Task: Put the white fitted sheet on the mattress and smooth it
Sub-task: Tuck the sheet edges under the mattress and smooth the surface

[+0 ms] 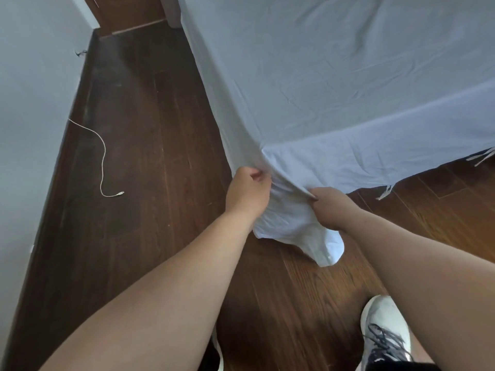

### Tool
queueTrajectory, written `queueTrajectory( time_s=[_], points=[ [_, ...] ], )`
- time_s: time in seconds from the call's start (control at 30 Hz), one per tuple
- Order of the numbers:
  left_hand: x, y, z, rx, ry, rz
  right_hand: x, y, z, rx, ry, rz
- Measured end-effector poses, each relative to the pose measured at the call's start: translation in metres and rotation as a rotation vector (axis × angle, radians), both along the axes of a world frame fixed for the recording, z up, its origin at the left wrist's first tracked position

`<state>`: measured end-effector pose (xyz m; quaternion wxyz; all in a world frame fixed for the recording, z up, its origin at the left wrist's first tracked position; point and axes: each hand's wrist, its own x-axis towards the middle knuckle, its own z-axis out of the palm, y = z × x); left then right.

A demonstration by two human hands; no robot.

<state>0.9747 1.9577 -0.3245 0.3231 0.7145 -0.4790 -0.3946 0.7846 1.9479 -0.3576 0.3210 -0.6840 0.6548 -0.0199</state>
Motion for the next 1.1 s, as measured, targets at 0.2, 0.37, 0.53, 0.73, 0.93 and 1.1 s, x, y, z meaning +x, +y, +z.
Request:
queueTrajectory(
  time_s=[0.2, 0.37, 0.53, 0.73, 0.93, 1.1],
  points=[
    [-0.005, -0.004, -0.007, 0.028, 0.158, 0.141, -0.011, -0.009, -0.01, -0.049, 0.116, -0.255],
    [-0.013, -0.01, -0.004, 0.207, 0.585, 0.371, -0.013, -0.021, -0.012, -0.162, 0.169, -0.398],
    [-0.018, -0.022, -0.011, 0.282, 0.761, 0.478, -0.011, -0.021, -0.027, -0.171, -0.16, -0.539],
    [-0.03, -0.025, -0.042, 0.32, 0.975, 0.547, 0.001, -0.028, -0.041, -0.079, -0.624, -0.941],
    [-0.023, -0.035, -0.067, 0.376, 1.016, 0.604, 0.007, -0.03, -0.05, 0.258, -0.842, -1.244],
    [-0.019, -0.036, -0.063, 0.378, 1.074, 0.513, 0.033, -0.027, -0.055, 0.696, -1.415, -1.147]
  ],
)
